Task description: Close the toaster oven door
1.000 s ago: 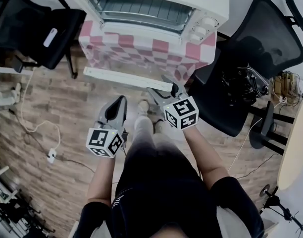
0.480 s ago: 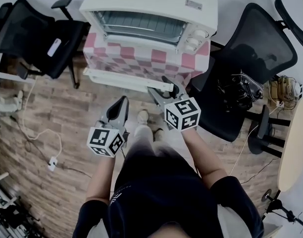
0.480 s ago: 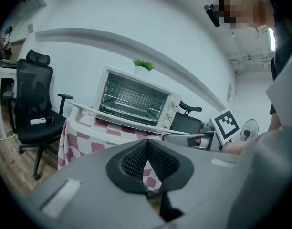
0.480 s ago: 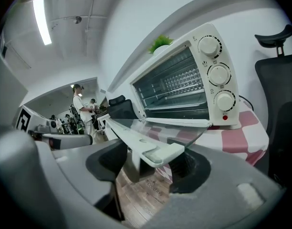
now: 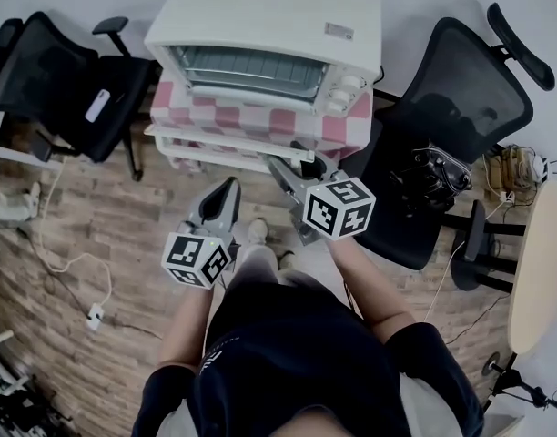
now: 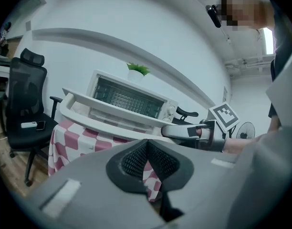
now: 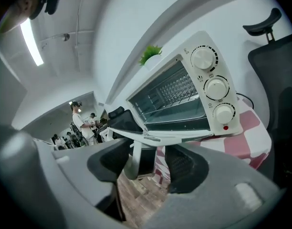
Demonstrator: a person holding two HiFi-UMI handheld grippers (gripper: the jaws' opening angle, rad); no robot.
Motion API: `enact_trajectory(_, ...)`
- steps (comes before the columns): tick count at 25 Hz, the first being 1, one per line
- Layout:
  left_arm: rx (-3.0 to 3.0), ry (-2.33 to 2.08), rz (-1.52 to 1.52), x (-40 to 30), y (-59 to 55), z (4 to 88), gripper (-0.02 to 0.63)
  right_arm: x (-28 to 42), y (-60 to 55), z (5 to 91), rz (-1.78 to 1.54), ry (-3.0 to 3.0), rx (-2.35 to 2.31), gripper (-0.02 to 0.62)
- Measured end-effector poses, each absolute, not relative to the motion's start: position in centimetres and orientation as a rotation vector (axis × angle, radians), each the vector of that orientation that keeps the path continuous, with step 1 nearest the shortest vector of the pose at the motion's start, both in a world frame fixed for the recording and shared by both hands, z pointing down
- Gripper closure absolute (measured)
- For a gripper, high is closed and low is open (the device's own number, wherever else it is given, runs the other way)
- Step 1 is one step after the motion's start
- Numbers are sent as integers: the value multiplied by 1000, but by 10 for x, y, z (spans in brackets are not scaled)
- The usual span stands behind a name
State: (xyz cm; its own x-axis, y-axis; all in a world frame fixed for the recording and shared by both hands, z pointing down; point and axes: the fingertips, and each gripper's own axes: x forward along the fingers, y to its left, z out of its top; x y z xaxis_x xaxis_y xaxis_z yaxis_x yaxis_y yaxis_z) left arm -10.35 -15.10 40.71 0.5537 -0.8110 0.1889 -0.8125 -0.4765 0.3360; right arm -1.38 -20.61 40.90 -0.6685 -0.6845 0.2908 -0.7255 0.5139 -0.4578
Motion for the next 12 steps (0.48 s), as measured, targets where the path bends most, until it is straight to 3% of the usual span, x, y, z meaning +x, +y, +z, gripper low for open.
enact_trajectory(12,2437,-1335,-53,-100,-193,381,591,-8,-232,380,1133,-2676,1203,364)
